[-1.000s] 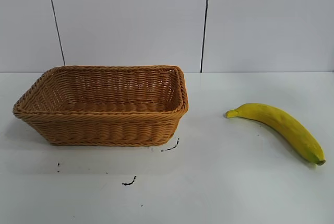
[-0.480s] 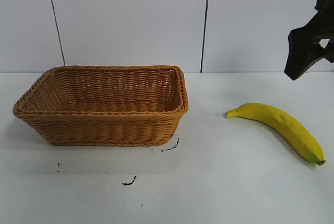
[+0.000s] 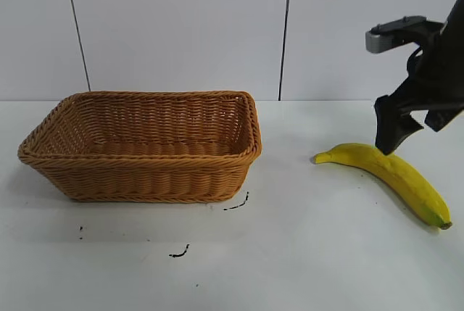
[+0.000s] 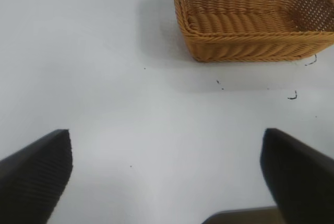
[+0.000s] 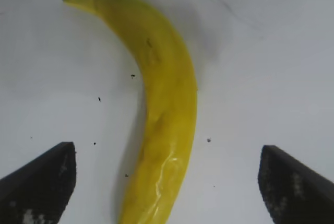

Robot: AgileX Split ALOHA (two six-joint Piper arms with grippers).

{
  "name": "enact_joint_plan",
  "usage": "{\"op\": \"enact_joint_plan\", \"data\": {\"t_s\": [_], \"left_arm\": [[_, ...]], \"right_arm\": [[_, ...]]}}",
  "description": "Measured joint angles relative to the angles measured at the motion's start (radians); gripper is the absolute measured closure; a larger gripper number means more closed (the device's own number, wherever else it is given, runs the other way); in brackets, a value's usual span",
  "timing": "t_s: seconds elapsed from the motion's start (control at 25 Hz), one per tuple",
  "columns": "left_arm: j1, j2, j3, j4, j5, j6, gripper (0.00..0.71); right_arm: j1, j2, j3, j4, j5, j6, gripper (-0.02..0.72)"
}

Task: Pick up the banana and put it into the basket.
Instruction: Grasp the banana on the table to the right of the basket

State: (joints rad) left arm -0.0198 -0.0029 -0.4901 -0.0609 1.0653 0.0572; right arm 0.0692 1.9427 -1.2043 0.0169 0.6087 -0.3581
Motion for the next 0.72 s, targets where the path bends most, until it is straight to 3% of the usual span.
{"op": "enact_joint_plan", "data": {"t_s": [0.28, 0.72], "left_arm": [[0.000, 0.000, 0.000, 0.000, 0.000, 0.000, 0.015], [0.000, 0.000, 0.000, 0.000, 0.000, 0.000, 0.015]], "right_arm": [[0.000, 0.093, 0.000, 0.000, -0.037, 0.008, 0.029], [0.000, 0.116, 0.000, 0.001, -0.084, 0.052, 0.113]]}}
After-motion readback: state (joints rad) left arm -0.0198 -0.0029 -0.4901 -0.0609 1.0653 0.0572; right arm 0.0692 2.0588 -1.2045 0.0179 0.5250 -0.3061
